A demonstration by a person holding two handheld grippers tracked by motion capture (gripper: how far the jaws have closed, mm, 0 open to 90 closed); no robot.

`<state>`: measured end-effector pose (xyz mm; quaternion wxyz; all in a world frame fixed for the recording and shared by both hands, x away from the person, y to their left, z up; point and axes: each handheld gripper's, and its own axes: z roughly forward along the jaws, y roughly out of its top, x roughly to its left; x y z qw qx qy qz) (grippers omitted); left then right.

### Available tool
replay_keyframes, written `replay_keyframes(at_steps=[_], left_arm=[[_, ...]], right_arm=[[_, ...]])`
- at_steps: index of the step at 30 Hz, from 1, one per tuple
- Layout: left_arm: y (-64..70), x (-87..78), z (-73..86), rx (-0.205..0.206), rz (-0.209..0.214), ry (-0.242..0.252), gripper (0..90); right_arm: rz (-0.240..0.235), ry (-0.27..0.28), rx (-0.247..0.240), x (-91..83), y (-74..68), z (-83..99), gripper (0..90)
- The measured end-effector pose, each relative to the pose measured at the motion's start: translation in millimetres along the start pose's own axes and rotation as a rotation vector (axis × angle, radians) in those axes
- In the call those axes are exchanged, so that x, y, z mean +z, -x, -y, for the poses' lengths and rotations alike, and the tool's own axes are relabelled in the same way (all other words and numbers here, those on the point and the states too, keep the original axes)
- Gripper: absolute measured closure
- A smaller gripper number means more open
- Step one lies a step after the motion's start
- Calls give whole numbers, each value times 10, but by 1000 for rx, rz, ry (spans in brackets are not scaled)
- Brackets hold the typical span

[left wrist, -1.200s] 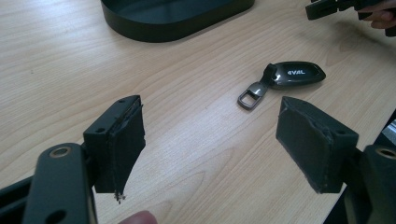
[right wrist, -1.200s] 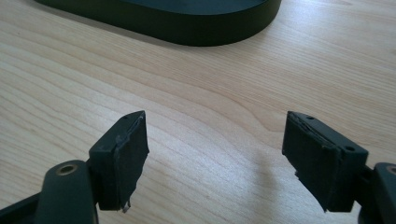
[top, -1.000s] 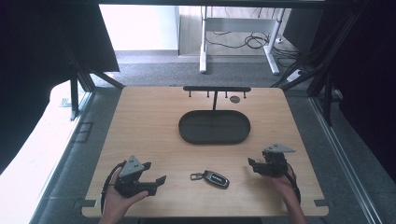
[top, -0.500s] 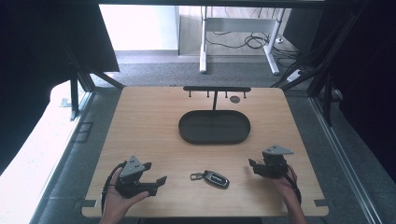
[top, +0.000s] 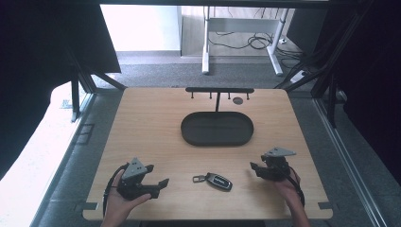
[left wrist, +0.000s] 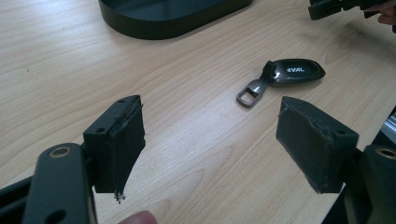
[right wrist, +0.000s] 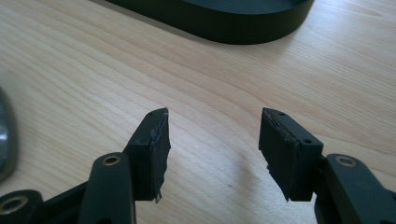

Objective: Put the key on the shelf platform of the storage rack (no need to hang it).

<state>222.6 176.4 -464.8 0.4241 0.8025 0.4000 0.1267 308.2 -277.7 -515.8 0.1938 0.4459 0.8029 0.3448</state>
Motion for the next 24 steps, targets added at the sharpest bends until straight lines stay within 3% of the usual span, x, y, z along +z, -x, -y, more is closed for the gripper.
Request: replay_keyframes(at_steps=[4,14,24], left_arm=[[12,-2,-4,6,3,-4,234],[15,23,4,7,4,-13,231],[7,24,5,5,1,-12,230]], right_arm=[[-17,-14,-17,-3,-85,-25,440],[-71,-25,-113,-37,-348,-130,407],[-110,-34,-161,-22,-489,-168,393]])
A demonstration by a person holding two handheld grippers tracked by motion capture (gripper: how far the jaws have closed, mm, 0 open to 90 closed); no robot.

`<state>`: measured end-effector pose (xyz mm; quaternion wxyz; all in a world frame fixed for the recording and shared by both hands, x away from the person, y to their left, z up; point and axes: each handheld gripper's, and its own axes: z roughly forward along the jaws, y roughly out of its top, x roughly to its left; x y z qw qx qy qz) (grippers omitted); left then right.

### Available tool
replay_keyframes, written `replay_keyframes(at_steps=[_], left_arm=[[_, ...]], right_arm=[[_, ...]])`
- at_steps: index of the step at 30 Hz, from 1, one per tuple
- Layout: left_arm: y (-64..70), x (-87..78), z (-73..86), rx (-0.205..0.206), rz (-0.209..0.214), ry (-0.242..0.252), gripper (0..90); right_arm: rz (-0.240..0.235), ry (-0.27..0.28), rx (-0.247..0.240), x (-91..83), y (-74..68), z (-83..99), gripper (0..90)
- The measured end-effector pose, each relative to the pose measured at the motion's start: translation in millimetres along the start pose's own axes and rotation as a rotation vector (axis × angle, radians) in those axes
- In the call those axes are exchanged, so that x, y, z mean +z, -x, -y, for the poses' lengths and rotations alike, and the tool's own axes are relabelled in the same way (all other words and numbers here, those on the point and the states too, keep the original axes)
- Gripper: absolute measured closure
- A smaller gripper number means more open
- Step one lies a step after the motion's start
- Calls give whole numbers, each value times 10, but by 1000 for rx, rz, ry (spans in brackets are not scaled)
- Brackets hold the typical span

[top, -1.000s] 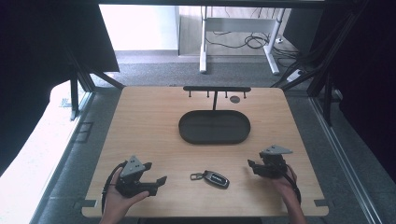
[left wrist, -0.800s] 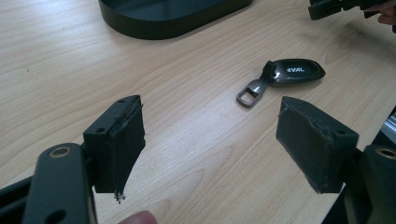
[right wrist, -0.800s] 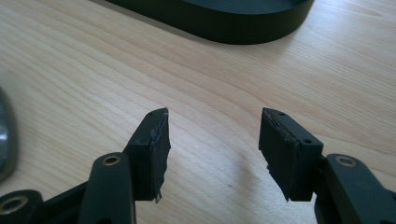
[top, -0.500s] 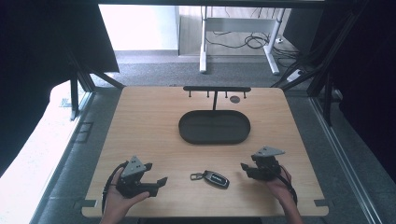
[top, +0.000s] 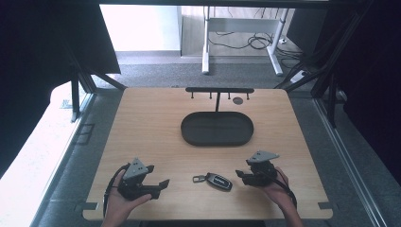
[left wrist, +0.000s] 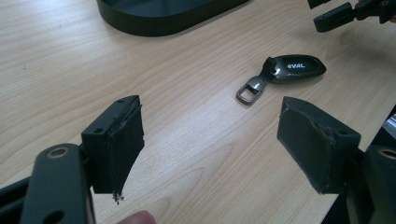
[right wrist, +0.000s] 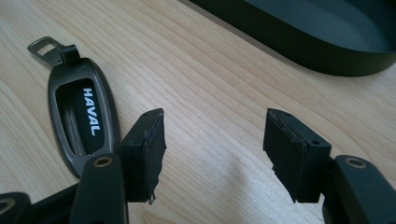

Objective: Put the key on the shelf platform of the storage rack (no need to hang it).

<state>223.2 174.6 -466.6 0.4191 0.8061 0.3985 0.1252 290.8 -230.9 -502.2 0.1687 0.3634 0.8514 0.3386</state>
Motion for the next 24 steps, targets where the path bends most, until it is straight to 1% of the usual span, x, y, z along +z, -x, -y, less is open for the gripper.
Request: replay_keyframes(at_steps=[8,14,15,19,21,24], left_arm=[[6,17,0,2,3,-5,231],[-1,16,3,-2,2,-5,231],[-4,15,4,-3,1,-5,231],[-19,-1,4,-6,-2,-2,230],[-24,-15,4,-9,-4,1,231],[-34,-30,2,-10,-9,6,231]], right_arm=[[-16,5,-8,-11,-24,-13,391],[-36,4,-17,-22,-71,-55,390],[-49,3,-11,-18,-90,-77,388],[-66,-8,0,-2,-122,-122,388],[-79,-17,-2,12,-133,-146,388],[-86,-36,-14,33,-152,-187,389]])
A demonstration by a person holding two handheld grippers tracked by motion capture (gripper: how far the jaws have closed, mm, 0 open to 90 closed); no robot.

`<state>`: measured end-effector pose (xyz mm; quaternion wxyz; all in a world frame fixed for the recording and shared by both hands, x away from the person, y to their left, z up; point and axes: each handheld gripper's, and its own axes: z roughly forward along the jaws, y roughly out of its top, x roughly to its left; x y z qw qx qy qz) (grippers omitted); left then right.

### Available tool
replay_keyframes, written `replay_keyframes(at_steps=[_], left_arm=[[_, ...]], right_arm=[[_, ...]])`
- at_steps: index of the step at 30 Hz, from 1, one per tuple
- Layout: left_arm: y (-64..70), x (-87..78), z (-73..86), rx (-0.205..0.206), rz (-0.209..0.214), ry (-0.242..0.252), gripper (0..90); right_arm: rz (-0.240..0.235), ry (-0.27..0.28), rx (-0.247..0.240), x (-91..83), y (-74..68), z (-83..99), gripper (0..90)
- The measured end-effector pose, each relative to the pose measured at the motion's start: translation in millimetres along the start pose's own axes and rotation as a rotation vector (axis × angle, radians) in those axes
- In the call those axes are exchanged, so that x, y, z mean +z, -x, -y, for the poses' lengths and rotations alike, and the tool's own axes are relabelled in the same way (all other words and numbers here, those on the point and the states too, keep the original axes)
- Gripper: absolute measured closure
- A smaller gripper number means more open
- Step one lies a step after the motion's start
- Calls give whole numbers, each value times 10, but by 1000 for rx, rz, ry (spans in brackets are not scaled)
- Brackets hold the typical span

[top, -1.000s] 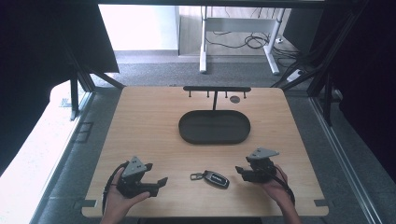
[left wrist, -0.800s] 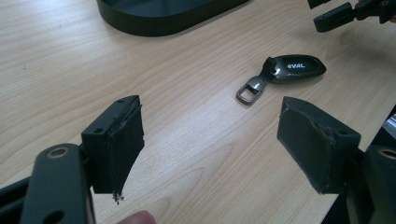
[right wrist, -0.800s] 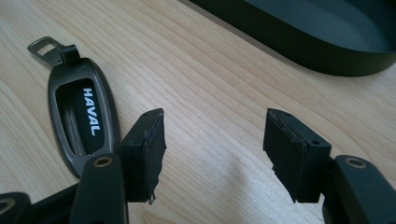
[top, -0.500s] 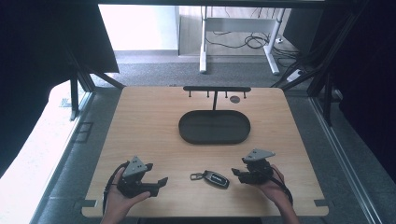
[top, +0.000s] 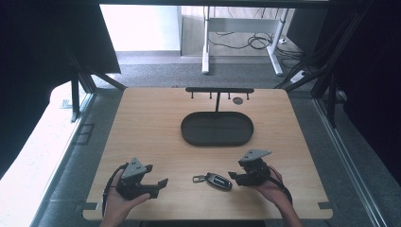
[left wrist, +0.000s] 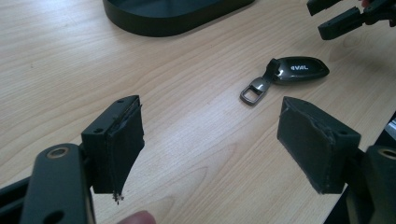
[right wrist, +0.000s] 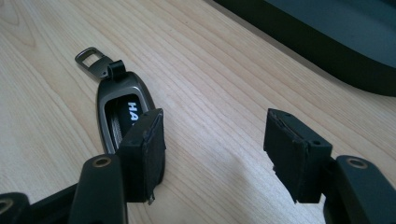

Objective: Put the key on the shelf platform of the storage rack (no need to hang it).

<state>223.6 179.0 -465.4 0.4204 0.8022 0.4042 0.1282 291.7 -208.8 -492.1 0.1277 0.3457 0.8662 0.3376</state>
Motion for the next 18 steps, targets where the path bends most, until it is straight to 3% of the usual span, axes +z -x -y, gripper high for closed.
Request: replay_keyframes(at_steps=[18], left_arm=[[-4,-32,-5,-1,4,6,230]], right_arm=[[-28,-87,-94,160,-241,-260,393]])
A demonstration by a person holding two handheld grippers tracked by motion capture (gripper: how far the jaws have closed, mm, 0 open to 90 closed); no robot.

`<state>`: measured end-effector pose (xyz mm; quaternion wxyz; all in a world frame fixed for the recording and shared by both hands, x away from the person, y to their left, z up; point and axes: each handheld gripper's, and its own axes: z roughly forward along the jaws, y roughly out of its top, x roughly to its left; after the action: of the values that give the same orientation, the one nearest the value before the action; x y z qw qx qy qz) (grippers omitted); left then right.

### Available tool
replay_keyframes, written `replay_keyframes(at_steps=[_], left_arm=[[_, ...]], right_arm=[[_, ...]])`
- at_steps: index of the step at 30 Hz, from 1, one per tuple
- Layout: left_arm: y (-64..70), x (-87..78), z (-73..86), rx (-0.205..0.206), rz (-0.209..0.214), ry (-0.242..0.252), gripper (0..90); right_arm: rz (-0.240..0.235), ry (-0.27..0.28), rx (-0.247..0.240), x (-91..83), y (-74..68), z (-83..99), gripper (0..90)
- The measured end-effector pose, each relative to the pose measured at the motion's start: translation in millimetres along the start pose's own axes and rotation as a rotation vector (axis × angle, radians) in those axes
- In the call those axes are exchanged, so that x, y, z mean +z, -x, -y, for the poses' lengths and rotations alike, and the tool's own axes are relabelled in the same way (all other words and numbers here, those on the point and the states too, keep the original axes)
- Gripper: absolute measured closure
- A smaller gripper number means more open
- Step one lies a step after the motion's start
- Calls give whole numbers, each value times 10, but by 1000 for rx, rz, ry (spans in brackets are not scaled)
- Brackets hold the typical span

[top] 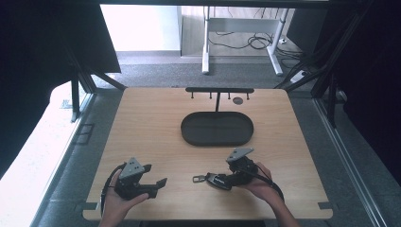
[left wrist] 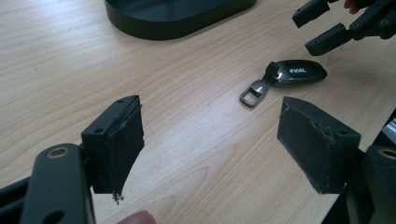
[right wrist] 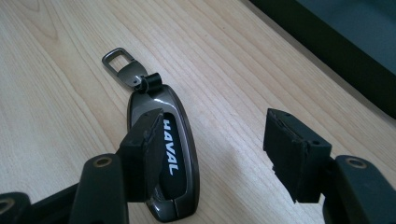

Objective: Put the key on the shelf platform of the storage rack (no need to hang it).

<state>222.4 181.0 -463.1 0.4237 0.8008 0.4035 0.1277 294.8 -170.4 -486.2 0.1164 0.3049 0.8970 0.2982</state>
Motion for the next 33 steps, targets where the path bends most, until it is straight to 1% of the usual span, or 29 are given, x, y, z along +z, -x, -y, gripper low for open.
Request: replay_keyframes(at_steps=[7,13,24,33], left_arm=[[24,61,9,7,10,-21,229],[36,78,9,10,13,-26,229],[70,145,18,25,28,-57,223],[62,135,16,22,24,-52,223]], right_arm=[[-5,-12,-3,51,-9,-18,394],[-11,-14,-9,74,-13,-11,395],[-7,-22,-15,128,-11,13,394],[0,-20,-28,157,-38,3,390]])
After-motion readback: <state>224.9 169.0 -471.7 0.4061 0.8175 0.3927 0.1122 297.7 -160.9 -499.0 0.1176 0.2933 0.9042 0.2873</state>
